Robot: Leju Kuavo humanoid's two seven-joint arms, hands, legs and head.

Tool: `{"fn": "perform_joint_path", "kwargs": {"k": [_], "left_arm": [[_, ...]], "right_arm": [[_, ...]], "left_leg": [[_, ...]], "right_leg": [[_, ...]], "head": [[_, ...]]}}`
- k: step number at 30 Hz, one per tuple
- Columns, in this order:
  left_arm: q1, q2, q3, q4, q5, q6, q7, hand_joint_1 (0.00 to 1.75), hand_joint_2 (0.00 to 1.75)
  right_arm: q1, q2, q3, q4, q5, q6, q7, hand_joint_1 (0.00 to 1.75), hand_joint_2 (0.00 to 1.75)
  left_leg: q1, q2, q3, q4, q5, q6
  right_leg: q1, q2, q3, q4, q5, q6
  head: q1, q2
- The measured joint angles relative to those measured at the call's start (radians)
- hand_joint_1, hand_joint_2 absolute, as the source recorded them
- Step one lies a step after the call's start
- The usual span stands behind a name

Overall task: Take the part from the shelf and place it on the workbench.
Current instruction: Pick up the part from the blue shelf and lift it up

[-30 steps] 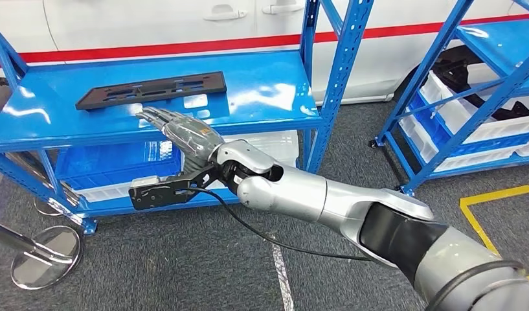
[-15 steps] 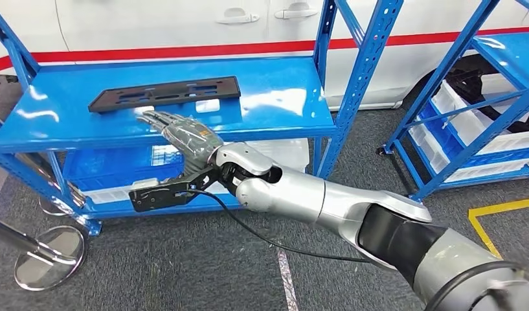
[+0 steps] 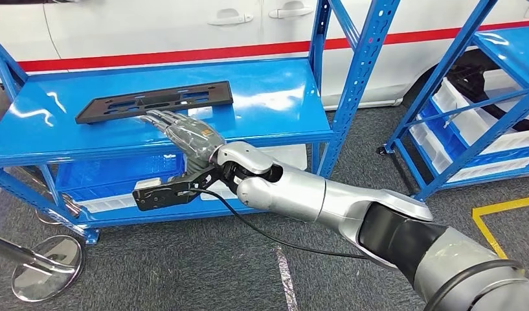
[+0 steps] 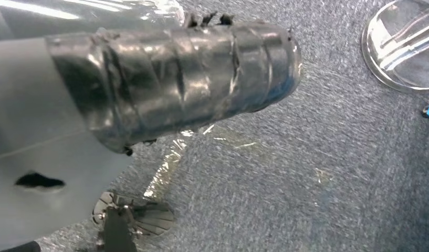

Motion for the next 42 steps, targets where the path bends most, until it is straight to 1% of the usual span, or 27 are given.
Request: {"fn": "perform_joint_path", "kwargs": {"k": [2, 4, 6, 9, 10, 11, 12, 14, 15, 16, 19, 21, 22, 24, 25, 26, 27, 29, 30, 31, 34, 36, 37, 39, 40, 41, 42], "left_arm": [[-0.001, 0.000, 0.000, 0.000, 0.000, 0.000, 0.000, 0.00, 0.00], [0.001, 0.000, 0.000, 0.000, 0.000, 0.000, 0.000, 0.00, 0.00], [0.002, 0.000, 0.000, 0.000, 0.000, 0.000, -0.001, 0.00, 0.00], [-0.001, 0.000, 0.000, 0.000, 0.000, 0.000, -0.002, 0.00, 0.00], [-0.001, 0.000, 0.000, 0.000, 0.000, 0.000, -0.002, 0.00, 0.00], [0.000, -0.001, 0.000, 0.000, 0.000, 0.000, -0.002, 0.00, 0.00], [0.001, -0.001, 0.000, 0.000, 0.000, 0.000, -0.002, 0.00, 0.00], [0.003, -0.002, 0.000, 0.000, 0.000, 0.000, -0.002, 0.00, 0.00], [0.002, -0.003, 0.000, 0.000, 0.000, 0.000, -0.003, 0.00, 0.00], [0.001, -0.004, 0.000, 0.000, 0.000, 0.000, -0.003, 0.00, 0.00], [-0.001, -0.004, 0.000, 0.000, 0.001, -0.001, -0.004, 0.00, 0.00], [-0.001, -0.004, 0.000, 0.000, 0.002, -0.002, -0.004, 0.00, 0.00], [-0.001, -0.004, 0.000, 0.000, 0.003, -0.002, -0.005, 0.00, 0.00], [-0.002, -0.006, 0.000, 0.000, 0.005, -0.002, -0.005, 0.00, 0.00], [-0.001, -0.007, 0.000, 0.000, 0.006, -0.003, -0.005, 0.00, 0.00], [0.001, -0.007, 0.000, 0.000, 0.008, -0.003, -0.005, 0.00, 0.00], [0.002, -0.006, 0.000, 0.000, 0.009, -0.003, -0.005, 0.00, 0.00], [0.002, -0.006, 0.000, 0.000, 0.010, -0.003, -0.005, 0.00, 0.00], [0.001, -0.006, 0.000, 0.000, 0.010, -0.003, -0.006, 0.00, 0.00], [0.000, -0.007, 0.000, 0.000, 0.010, -0.003, -0.006, 0.00, 0.00], [-0.002, -0.007, 0.000, 0.000, 0.012, -0.003, -0.007, 0.00, 0.00], [0.000, -0.008, 0.000, 0.000, 0.013, -0.003, -0.007, 0.00, 0.00], [0.000, -0.008, 0.000, 0.000, 0.013, -0.003, -0.008, 0.00, 0.00], [-0.001, -0.008, 0.000, 0.000, 0.013, -0.003, -0.008, 0.00, 0.00], [-0.001, -0.008, 0.000, 0.000, 0.013, -0.003, -0.008, 0.00, 0.00], [-0.001, -0.009, 0.000, 0.000, 0.013, -0.003, -0.008, 0.00, 0.00], [0.001, -0.009, 0.000, 0.000, 0.013, -0.003, -0.008, 0.00, 0.00]], "right_arm": [[-0.001, 0.000, 0.000, 0.001, 0.004, 0.001, 0.001, 0.00, 1.75], [-0.001, 0.000, 0.000, 0.001, 0.008, 0.001, 0.003, 0.00, 1.75], [-0.003, 0.000, 0.000, 0.001, 0.010, 0.002, 0.003, 0.00, 1.75], [-0.001, 0.000, 0.000, 0.001, 0.014, 0.004, 0.004, 0.00, 1.75], [0.001, 0.000, 0.000, 0.002, 0.014, 0.005, 0.005, 0.00, 1.75], [0.003, 0.000, 0.000, 0.003, 0.016, 0.005, 0.005, 0.00, 1.75], [0.004, 0.000, 0.000, 0.003, 0.018, 0.005, 0.005, 0.00, 1.75], [0.004, 0.000, 0.000, 0.004, 0.021, 0.006, 0.005, 0.00, 1.75], [0.003, 0.000, 0.000, 0.004, 0.023, 0.007, 0.006, 0.00, 1.75], [0.002, 0.000, 0.000, 0.005, 0.024, 0.008, 0.006, 0.00, 1.75], [0.001, 0.000, 0.000, 0.006, 0.025, 0.013, 0.006, 0.00, 1.75], [-0.001, 0.001, 0.000, 0.007, 0.026, 0.018, 0.006, 0.00, 1.75], [-0.002, 0.002, 0.000, 0.007, 0.027, 0.019, 0.006, 0.00, 1.75], [-0.003, 0.004, 0.000, 0.007, 0.028, 0.023, 0.006, 0.00, 1.75], [-0.003, 0.004, 0.000, 0.008, 0.030, 0.025, 0.006, 0.00, 1.75], [-0.002, 0.004, 0.000, 0.008, 0.032, 0.028, 0.006, 0.00, 1.75], [-0.002, 0.005, 0.000, 0.008, 0.035, 0.030, 0.007, 0.00, 1.75], [-0.002, 0.005, 0.000, 0.008, 0.042, 0.035, 0.009, 0.00, 1.75], [-0.003, 0.005, 0.000, 0.008, 0.045, 0.037, 0.010, 0.00, 1.75], [-0.004, 0.005, 0.000, 0.008, 0.049, 0.040, 0.012, 0.00, 1.75], [-0.006, 0.006, 0.000, 0.008, 0.064, 0.049, 0.019, 0.00, 1.75], [-0.007, 0.006, 0.000, 0.007, 0.072, 0.053, 0.021, 0.00, 1.75], [-0.007, 0.006, 0.000, 0.007, 0.074, 0.054, 0.022, 0.00, 1.75], [-0.004, 0.006, 0.000, 0.009, 0.077, 0.054, 0.023, 0.00, 1.75], [-0.001, 0.006, 0.000, 0.010, 0.077, 0.055, 0.023, 0.00, 1.75], [0.002, 0.006, 0.000, 0.011, 0.077, 0.055, 0.023, 0.00, 1.75], [0.003, 0.006, 0.000, 0.012, 0.077, 0.055, 0.023, 0.00, 1.75]], "left_leg": [[-0.006, -0.001, 0.019, -0.032, -0.011, 0.007], [-0.002, -0.002, 0.029, -0.047, -0.016, 0.014], [0.004, -0.002, 0.047, -0.063, -0.017, 0.022], [0.003, -0.002, 0.064, -0.069, -0.026, 0.032], [0.002, -0.002, 0.068, -0.068, -0.031, 0.033], [0.001, -0.003, 0.073, -0.067, -0.037, 0.033], [0.000, -0.004, 0.080, -0.064, -0.044, 0.033], [-0.002, -0.006, 0.093, -0.056, -0.061, 0.029], [-0.003, -0.007, 0.096, -0.051, -0.068, 0.026], [-0.004, -0.008, 0.097, -0.050, -0.073, 0.023], [-0.004, -0.007, 0.095, -0.051, -0.080, 0.011], [-0.003, -0.004, 0.083, -0.021, -0.100, 0.001], [-0.001, -0.003, 0.060, 0.022, -0.119, -0.005], [0.006, -0.001, -0.017, 0.154, -0.159, -0.016], [0.009, -0.001, -0.052, 0.203, -0.164, -0.020], [0.011, -0.001, -0.073, 0.221, -0.151, -0.023], [0.012, 0.000, -0.071, 0.195, -0.118, -0.023], [0.012, 0.000, -0.027, 0.075, -0.036, -0.019], [0.009, -0.001, -0.002, 0.019, -0.010, -0.017], [0.007, -0.001, 0.016, -0.018, -0.003, -0.013], [0.004, -0.002, 0.030, -0.044, -0.020, -0.001], [0.008, -0.002, 0.039, -0.054, -0.023, 0.009], [0.010, -0.002, 0.045, -0.058, -0.024, 0.014], [0.010, -0.002, 0.054, -0.060, -0.031, 0.023], [0.009, -0.002, 0.059, -0.059, -0.036, 0.025], [0.009, -0.002, 0.065, -0.058, -0.041, 0.026], [0.009, -0.003, 0.071, -0.055, -0.048, 0.025]], "right_leg": [[0.001, 0.001, 0.002, -0.005, -0.004, 0.010], [0.001, -0.001, 0.007, -0.012, -0.009, 0.021], [0.003, -0.003, -0.005, 0.025, -0.033, 0.029], [0.003, -0.003, -0.105, 0.205, -0.099, 0.029], [0.004, -0.003, -0.138, 0.249, -0.103, 0.028], [0.004, -0.003, -0.155, 0.260, -0.087, 0.028], [0.005, -0.003, -0.152, 0.230, -0.050, 0.026], [0.007, -0.003, -0.107, 0.104, 0.035, 0.019], [0.009, -0.003, -0.082, 0.047, 0.056, 0.015], [0.011, -0.003, -0.066, 0.013, 0.062, 0.011], [0.009, -0.001, -0.053, -0.007, 0.049, 0.003], [0.003, -0.001, -0.040, -0.017, 0.047, -0.005], [0.000, -0.003, -0.033, -0.020, 0.044, -0.009], [0.000, -0.005, -0.024, -0.020, 0.035, -0.014], [-0.001, -0.005, -0.020, -0.018, 0.030, -0.015], [-0.001, -0.004, -0.014, -0.017, 0.024, -0.014], [-0.002, -0.003, -0.007, -0.016, 0.017, -0.013], [-0.003, -0.001, 0.012, -0.015, 0.002, -0.007], [-0.002, -0.001, 0.018, -0.015, -0.004, -0.002], [0.000, -0.001, 0.021, -0.015, -0.008, 0.002], [0.004, -0.001, 0.021, -0.019, -0.015, 0.014], [0.003, -0.002, 0.011, 0.008, -0.036, 0.021], [0.003, -0.002, -0.010, 0.052, -0.058, 0.023], [0.004, -0.002, -0.083, 0.187, -0.106, 0.023], [0.004, -0.002, -0.118, 0.243, -0.116, 0.023], [0.003, -0.002, -0.141, 0.266, -0.104, 0.024], [0.002, -0.003, -0.146, 0.251, -0.074, 0.025]], "head": [[0.000, 0.000], [0.000, 0.000], [0.001, 0.000], [0.002, 0.000], [0.002, 0.000], [0.002, 0.000], [0.002, 0.000], [0.002, 0.000], [0.001, 0.000], [0.001, 0.000], [0.001, 0.000], [0.000, 0.000], [0.000, 0.000], [0.000, 0.000], [0.000, 0.000], [0.000, 0.000], [0.000, 0.000], [0.000, 0.000], [0.000, 0.000], [-0.001, 0.000], [-0.001, 0.000], [-0.001, 0.000], [-0.001, 0.000], [-0.001, 0.000], [-0.001, 0.000], [-0.001, 0.000], [-0.001, 0.000]]}}
